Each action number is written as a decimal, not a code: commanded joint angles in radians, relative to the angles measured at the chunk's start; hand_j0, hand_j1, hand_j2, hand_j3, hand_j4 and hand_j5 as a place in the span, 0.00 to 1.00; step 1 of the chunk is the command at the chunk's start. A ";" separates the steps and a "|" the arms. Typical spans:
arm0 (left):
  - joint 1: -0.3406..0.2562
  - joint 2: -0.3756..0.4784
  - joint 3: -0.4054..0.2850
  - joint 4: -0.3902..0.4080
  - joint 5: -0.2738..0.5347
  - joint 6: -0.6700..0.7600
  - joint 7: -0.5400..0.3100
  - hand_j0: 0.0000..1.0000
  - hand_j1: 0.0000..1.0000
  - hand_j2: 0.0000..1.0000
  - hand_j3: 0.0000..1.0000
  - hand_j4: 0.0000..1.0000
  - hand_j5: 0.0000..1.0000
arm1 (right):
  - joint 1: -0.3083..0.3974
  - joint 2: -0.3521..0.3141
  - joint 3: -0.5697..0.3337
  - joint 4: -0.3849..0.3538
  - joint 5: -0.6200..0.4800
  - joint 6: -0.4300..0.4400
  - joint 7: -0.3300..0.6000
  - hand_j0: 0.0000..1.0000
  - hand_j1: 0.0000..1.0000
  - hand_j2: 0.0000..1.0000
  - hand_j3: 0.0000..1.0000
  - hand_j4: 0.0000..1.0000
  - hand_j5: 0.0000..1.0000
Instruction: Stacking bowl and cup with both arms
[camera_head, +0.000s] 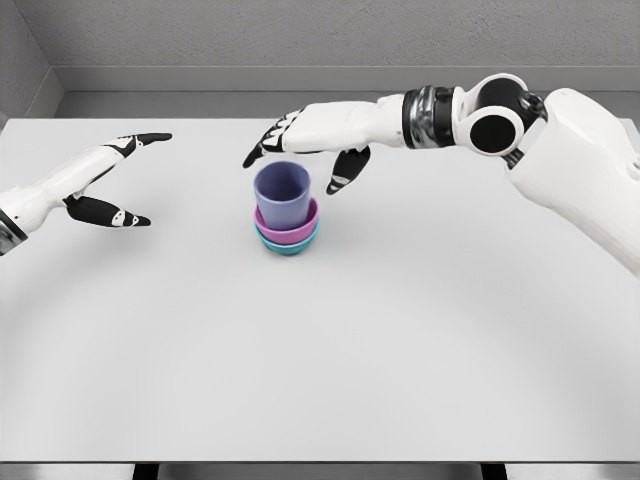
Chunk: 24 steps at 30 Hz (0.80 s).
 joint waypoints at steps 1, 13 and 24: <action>0.000 0.001 0.000 0.000 0.008 0.002 0.000 1.00 1.00 1.00 1.00 1.00 1.00 | 0.000 -0.002 -0.001 0.000 -0.005 0.002 0.000 1.00 1.00 1.00 1.00 1.00 1.00; 0.002 0.001 0.000 0.000 0.008 0.002 0.000 1.00 1.00 1.00 1.00 1.00 1.00 | 0.002 -0.351 -0.043 0.044 -0.018 -0.167 0.000 1.00 1.00 1.00 1.00 1.00 1.00; 0.003 0.002 0.008 0.012 0.008 0.002 0.000 1.00 1.00 1.00 1.00 1.00 1.00 | 0.080 -0.419 -0.127 0.098 -0.017 -0.167 0.000 1.00 1.00 1.00 1.00 1.00 1.00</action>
